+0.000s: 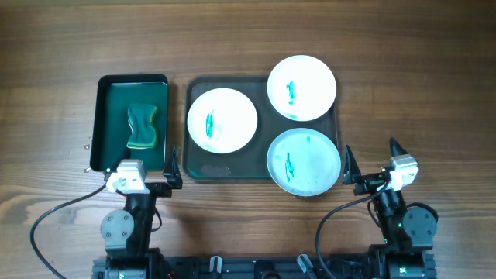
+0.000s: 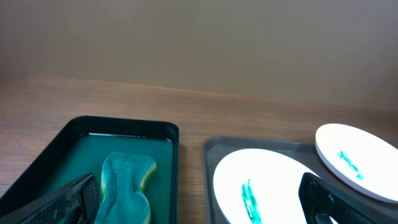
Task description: Clean dirty plates on tray and stack at the side
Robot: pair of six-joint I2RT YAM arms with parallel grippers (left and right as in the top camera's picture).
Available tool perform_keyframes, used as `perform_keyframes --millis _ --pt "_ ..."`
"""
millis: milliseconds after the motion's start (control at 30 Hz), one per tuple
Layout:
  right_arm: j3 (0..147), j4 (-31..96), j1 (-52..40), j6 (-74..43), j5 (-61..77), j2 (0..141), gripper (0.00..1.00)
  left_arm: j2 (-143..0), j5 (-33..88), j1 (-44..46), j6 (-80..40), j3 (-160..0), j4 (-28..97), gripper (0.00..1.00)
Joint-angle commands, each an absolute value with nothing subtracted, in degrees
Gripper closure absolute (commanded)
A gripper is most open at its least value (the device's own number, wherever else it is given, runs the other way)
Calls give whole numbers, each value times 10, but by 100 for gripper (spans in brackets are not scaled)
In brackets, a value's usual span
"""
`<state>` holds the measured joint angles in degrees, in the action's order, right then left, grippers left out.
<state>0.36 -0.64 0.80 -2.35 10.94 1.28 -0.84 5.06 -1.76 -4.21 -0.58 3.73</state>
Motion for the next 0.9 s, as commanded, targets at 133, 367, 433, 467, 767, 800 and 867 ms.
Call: perform_keyframes --millis 133,367,433,467,767,800,867 --pt "3 -8 6 -30 117 10 0 -4 53 -18 -50 -3 40 0" --pt "3 -8 6 -30 115 10 0 -4 53 -18 -50 -3 40 0" --pt "3 -8 6 -30 115 10 0 -4 53 -18 -50 -3 32 0" --pt "3 -8 6 -30 115 10 0 -4 53 -18 -50 -3 31 0" --pt "3 -9 6 -30 115 10 0 -4 53 -18 -49 -3 15 0" --pt "3 -10 6 -30 116 10 0 -4 53 -18 -49 -3 8 0" --pt "11 -12 6 -30 117 10 1 -4 54 -18 -49 -11 -4 0"
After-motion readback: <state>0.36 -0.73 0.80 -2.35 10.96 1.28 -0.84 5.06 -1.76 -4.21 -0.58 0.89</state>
